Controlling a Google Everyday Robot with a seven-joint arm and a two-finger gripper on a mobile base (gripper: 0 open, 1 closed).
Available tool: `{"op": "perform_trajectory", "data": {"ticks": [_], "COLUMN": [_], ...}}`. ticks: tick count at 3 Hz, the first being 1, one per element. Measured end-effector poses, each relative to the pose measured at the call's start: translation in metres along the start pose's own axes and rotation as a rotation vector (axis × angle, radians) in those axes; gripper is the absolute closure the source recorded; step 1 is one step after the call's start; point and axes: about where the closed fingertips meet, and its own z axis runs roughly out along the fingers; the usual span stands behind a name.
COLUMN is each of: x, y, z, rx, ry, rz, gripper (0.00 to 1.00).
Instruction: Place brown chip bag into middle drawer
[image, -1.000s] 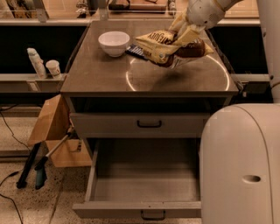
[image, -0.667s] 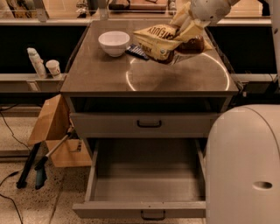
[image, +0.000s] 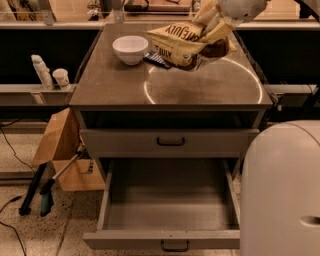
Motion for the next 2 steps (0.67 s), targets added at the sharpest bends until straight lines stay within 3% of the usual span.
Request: {"op": "perform_trajectory", "data": {"ticks": [2], "x": [-0.003], "y": [0.025], "z": [-0.013], "rx": [-0.02], "ry": [-0.04], "rz": [0.005], "gripper": [1.0]}}
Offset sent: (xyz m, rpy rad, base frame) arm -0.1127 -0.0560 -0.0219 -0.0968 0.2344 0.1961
